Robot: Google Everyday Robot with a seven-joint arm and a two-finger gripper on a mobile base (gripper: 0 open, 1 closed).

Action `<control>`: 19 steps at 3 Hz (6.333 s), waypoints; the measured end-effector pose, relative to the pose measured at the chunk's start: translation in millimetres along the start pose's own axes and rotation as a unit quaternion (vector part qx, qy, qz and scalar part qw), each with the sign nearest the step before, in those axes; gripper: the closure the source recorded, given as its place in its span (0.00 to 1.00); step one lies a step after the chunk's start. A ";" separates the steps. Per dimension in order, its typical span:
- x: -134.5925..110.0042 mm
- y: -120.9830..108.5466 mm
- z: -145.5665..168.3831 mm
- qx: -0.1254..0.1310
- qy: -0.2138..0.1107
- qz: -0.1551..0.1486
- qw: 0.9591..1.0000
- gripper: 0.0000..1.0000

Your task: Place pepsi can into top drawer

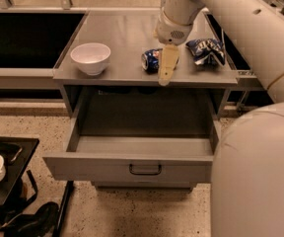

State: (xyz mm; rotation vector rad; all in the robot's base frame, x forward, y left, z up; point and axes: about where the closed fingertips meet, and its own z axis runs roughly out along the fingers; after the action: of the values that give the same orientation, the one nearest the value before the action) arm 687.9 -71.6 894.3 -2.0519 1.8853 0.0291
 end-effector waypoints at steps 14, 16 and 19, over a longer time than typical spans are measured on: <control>40.7 89.3 116.6 0.019 -0.125 0.160 0.979 1.00; 77.1 70.8 147.8 0.037 -0.075 0.191 0.978 1.00; 70.1 117.7 187.8 0.048 -0.078 0.171 0.981 1.00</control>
Offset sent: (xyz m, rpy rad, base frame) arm 0.0788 -0.0203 -0.0234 -0.0588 -0.0126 -0.0268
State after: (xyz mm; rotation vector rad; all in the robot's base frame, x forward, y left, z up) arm 623.2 -94.3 672.2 -1.5940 2.0700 0.1760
